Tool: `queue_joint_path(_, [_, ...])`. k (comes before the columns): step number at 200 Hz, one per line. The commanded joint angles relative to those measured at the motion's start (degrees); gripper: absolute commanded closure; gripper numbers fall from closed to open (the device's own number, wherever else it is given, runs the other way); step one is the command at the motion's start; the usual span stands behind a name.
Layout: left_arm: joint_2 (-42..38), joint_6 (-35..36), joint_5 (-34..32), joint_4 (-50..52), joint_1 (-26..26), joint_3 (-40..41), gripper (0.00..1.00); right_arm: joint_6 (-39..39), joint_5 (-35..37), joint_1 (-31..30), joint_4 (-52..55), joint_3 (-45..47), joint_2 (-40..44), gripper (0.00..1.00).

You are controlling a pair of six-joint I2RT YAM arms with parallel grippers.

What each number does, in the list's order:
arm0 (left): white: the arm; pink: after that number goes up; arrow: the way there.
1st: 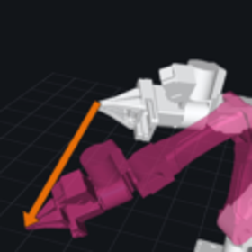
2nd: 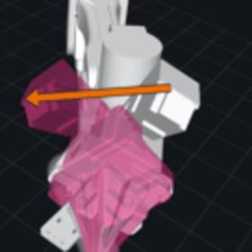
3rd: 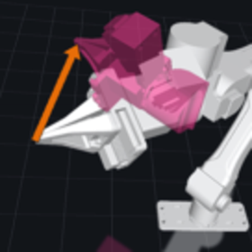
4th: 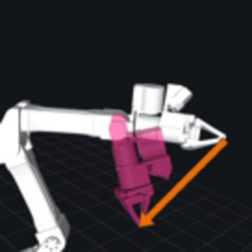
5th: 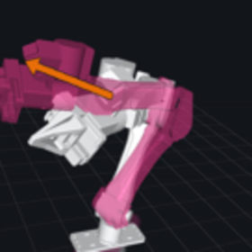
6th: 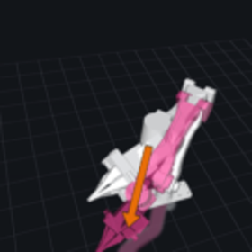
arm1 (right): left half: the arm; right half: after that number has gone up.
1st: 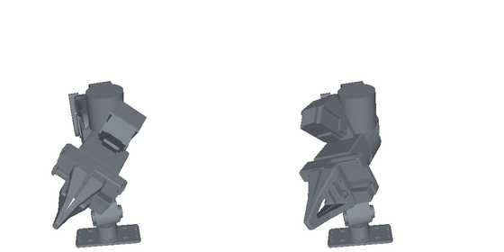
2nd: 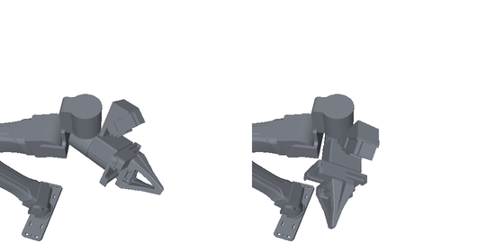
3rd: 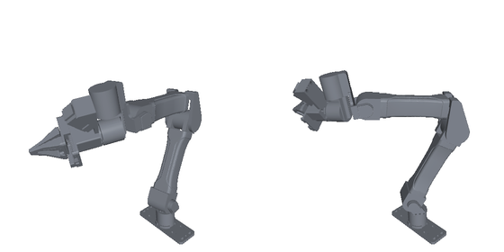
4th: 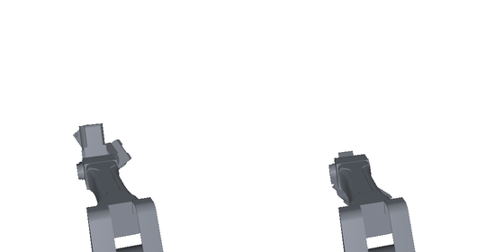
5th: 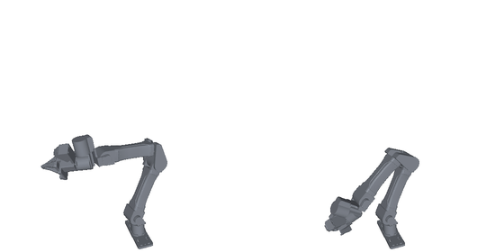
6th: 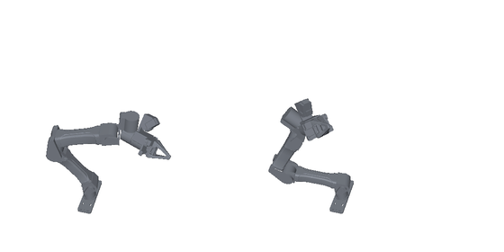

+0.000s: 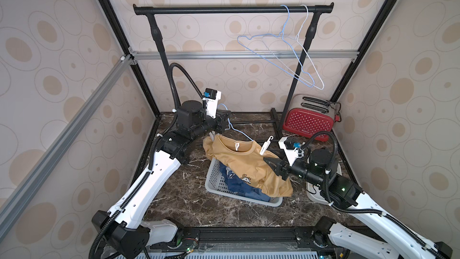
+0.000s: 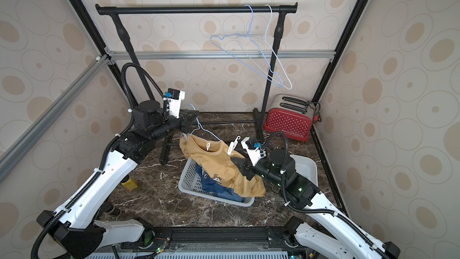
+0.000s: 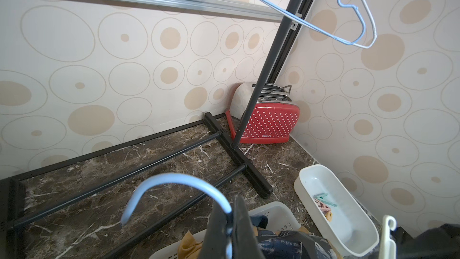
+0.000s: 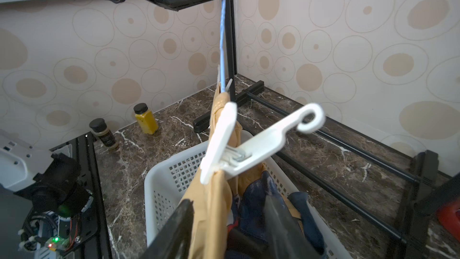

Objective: Remove the clothespins securing t-shirts to the hanger
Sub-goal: Pick up the hanger from the clothes rail, then remove the clothespin from the hanger.

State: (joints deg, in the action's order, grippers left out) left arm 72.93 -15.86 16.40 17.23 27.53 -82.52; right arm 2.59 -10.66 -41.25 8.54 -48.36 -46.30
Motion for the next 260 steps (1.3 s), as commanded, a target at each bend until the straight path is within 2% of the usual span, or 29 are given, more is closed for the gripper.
queue_joint_path(1, [-2.5, 3.5, 0.6, -2.0, 0.1, 0.7, 1.00, -1.2, -1.9, -0.3, 3.9, -3.8, -0.8, 0.31])
queue_joint_path(35, [-3.7, 4.7, -0.4, -2.6, 0.1, 2.5, 1.00, -1.1, -2.6, -0.3, 13.5, -11.9, -4.3, 0.05])
queue_joint_path(51, [-4.1, 5.3, -0.8, -3.3, 0.1, 3.1, 1.00, -0.8, -2.9, -0.4, 21.7, -18.0, -8.0, 0.00])
queue_joint_path(71, [-4.7, 8.0, -2.0, -4.7, 1.3, 4.3, 1.00, 0.6, -2.3, -0.4, 33.3, -26.6, -13.6, 0.00])
queue_joint_path(104, [-5.0, 18.4, -4.1, -7.7, 6.4, 7.2, 1.00, 2.1, 0.7, -0.4, 54.6, -43.2, -24.3, 0.00])
queue_joint_path(129, [-4.6, 19.8, -3.9, -9.7, 7.5, 8.3, 1.00, 2.4, -0.5, -0.4, 62.4, -49.5, -28.6, 0.00])
queue_joint_path(178, [-5.5, 20.8, -5.1, -12.1, 8.3, 10.2, 1.00, 4.7, -2.7, -0.4, 67.5, -51.6, -32.4, 0.02])
queue_joint_path(215, [-5.9, 20.8, -5.4, -12.5, 8.4, 11.2, 1.00, 7.5, -7.7, -0.4, 61.6, -45.8, -30.7, 0.12])
queue_joint_path(260, [-6.0, 20.2, -5.2, -12.9, 8.4, 11.8, 1.00, 8.4, -11.8, -0.4, 55.6, -41.8, -30.9, 0.17])
